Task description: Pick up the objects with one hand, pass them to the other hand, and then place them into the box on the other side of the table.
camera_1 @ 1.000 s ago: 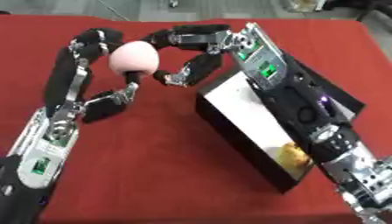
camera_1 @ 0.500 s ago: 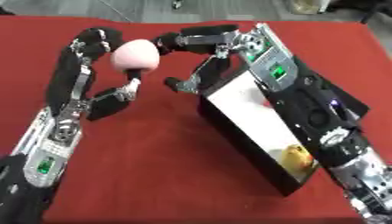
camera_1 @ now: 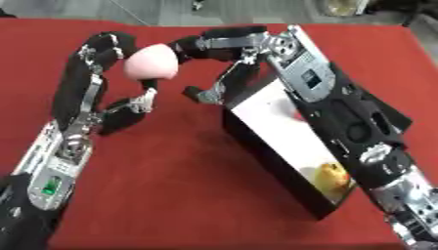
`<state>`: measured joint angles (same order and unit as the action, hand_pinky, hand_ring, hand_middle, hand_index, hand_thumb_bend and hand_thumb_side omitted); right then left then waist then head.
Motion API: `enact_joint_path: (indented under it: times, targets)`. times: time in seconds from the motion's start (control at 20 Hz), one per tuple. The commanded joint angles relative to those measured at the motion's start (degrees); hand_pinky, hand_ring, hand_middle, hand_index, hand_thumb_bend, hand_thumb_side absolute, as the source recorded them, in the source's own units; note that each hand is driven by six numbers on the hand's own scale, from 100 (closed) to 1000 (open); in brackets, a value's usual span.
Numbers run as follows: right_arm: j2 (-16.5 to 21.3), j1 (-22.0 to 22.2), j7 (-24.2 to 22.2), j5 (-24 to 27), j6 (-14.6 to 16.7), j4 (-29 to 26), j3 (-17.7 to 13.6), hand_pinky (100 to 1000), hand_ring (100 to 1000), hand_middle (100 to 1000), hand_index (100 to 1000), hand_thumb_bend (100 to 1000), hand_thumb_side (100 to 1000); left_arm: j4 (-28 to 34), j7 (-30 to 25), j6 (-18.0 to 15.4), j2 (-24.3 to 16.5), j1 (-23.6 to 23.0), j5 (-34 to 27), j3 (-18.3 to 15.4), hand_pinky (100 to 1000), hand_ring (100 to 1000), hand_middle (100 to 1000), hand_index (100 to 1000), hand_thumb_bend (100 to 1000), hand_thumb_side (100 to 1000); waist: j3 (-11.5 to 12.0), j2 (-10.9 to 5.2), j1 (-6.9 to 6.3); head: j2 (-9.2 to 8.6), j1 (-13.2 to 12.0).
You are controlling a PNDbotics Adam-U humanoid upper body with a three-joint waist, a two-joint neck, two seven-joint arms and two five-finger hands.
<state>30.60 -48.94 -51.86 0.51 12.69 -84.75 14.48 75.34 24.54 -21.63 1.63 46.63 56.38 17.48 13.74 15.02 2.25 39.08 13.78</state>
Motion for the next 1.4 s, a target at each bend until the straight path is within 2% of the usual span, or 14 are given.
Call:
enact_joint_path:
  times: [0.05, 0.6, 1.2, 1.3, 1.4]
  targets:
    - [1.2, -1.5, -0.1, 0.9, -0.9, -1.2, -0.9, 1000, 927, 948, 999, 100, 158, 0.3, 0.4, -0.2, 0.4, 1.2, 0.6, -0.2, 817, 709, 538, 611, 100, 252, -0.1, -0.08, 0.71, -0.83, 0.2]
    - [0.8, -2.1, 1.4, 1.8, -4.1, -1.3, -1.1, 1000, 928, 952, 1000, 100, 218, -0.4, 1.2, -1.1, 1.3, 0.9, 1.0, 0.1, 817, 706, 534, 608, 100, 254, 0.1, -0.05, 0.75, -0.95, 1.1]
    - [0.9, -1.8, 1.2, 1.9, -4.1, -2.3, -0.7, 1000, 927, 948, 991, 100, 260, -0.6, 2.1, -1.2, 2.0, 1.4, 0.6, 0.1, 817, 703, 532, 607, 100, 259, 0.1, 0.13, 0.81, -1.11, 1.5]
    - [0.9, -1.8, 1.0, 1.8, -4.0, -2.4, -0.6, 1000, 925, 936, 980, 100, 267, -0.6, 2.3, -1.2, 2.1, 1.5, 0.6, 0.1, 817, 703, 532, 607, 100, 260, 0.2, 0.14, 0.85, -1.12, 1.6]
    - [0.9, -1.8, 0.9, 1.6, -3.8, -2.5, -0.6, 1000, 919, 861, 931, 100, 306, -0.5, 2.5, -1.2, 2.2, 1.6, 0.5, 0.1, 817, 702, 531, 607, 100, 263, 0.1, 0.18, 0.87, -1.13, 1.6]
